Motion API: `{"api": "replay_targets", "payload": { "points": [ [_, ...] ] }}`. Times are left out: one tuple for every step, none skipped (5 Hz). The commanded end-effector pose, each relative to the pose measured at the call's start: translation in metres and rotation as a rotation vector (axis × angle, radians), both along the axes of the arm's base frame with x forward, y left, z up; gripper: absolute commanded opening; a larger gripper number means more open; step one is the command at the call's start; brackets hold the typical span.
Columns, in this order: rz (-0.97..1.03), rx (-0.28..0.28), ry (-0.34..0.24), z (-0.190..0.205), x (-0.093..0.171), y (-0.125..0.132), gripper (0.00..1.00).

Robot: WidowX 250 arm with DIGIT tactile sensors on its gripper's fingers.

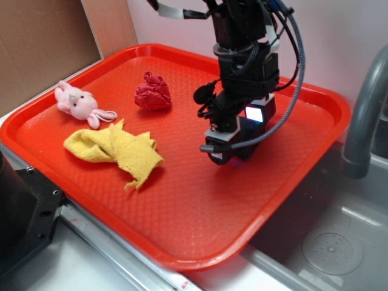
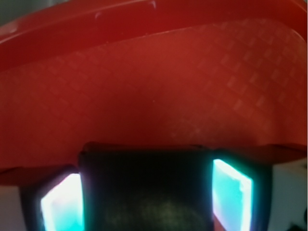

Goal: Grab the black box.

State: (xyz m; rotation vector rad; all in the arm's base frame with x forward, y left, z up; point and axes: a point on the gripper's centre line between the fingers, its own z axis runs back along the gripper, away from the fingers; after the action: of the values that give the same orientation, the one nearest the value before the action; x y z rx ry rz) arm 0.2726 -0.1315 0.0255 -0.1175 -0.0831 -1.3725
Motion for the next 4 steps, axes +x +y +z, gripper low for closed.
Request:
{"api": "replay_targets", "payload": {
  "points": [
    [0.028,0.028,-0.03,0.004,-0.006,-0.009,0.0],
    [0.133,0.084,-0.079,0.018,-0.01,-0.006,0.0],
    [0.337,0.142,-0.119,0.042,-0.012,0.008,0.0],
    [0.583,0.173,-0.082,0.079,-0.012,0.042,0.0]
  ]
}}
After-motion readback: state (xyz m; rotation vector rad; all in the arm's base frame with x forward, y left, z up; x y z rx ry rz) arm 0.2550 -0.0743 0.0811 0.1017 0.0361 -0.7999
